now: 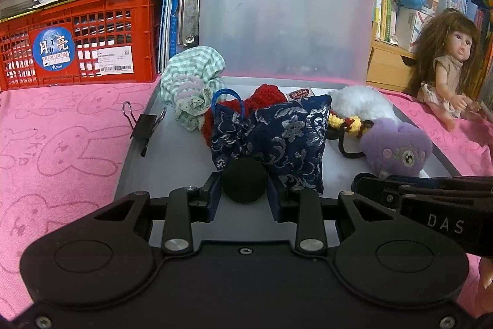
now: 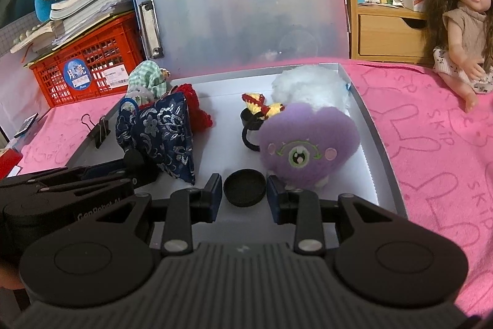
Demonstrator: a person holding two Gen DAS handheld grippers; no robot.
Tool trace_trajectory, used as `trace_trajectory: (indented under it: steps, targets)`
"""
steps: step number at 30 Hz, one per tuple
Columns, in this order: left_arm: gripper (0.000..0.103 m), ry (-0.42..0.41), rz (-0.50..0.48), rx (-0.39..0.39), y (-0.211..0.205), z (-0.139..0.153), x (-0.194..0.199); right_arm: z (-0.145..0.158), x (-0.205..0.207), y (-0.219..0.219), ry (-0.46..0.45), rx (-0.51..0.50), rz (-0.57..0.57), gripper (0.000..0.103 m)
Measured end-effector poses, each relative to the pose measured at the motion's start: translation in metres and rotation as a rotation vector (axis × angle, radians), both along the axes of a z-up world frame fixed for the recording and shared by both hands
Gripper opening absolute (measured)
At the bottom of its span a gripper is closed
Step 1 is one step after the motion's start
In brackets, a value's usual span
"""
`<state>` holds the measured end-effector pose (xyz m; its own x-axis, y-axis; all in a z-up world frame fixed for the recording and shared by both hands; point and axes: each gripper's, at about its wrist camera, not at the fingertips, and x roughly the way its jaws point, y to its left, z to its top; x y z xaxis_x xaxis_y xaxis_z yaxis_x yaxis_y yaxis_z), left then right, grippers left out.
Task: Organize objects
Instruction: 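Lower into the box and open both tools to release the black discs, then move the left tool to the sheer white bow while the right tool approaches the white tissue item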
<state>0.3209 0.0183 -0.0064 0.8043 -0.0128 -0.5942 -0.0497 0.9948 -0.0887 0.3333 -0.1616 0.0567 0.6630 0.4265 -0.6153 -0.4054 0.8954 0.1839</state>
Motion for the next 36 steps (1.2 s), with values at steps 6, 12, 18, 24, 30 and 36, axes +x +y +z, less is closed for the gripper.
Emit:
trace_trajectory:
  steps: [6,12,18,24,30,36]
  targets:
    - [0.042,-0.006,-0.002,0.004,0.001,0.004,-0.004,0.003,-0.003,-0.002,-0.002,0.012,-0.002,0.051]
    - [0.053,-0.018,-0.007,0.011,-0.001,0.013,-0.012,0.01,-0.009,-0.005,-0.012,0.025,0.005,0.056]
    - [0.065,-0.036,-0.019,0.018,-0.003,0.022,-0.028,0.018,-0.021,-0.013,-0.038,0.034,0.007,0.067]
    - [0.075,-0.068,-0.052,0.014,-0.006,0.033,-0.051,0.03,-0.041,-0.026,-0.075,0.041,0.018,0.075]
    - [0.079,-0.089,-0.092,0.021,-0.007,0.043,-0.08,0.038,-0.061,-0.038,-0.093,0.078,0.026,0.078]
    - [0.08,-0.098,-0.118,0.009,-0.006,0.048,-0.108,0.043,-0.084,-0.045,-0.12,0.087,0.043,0.081]
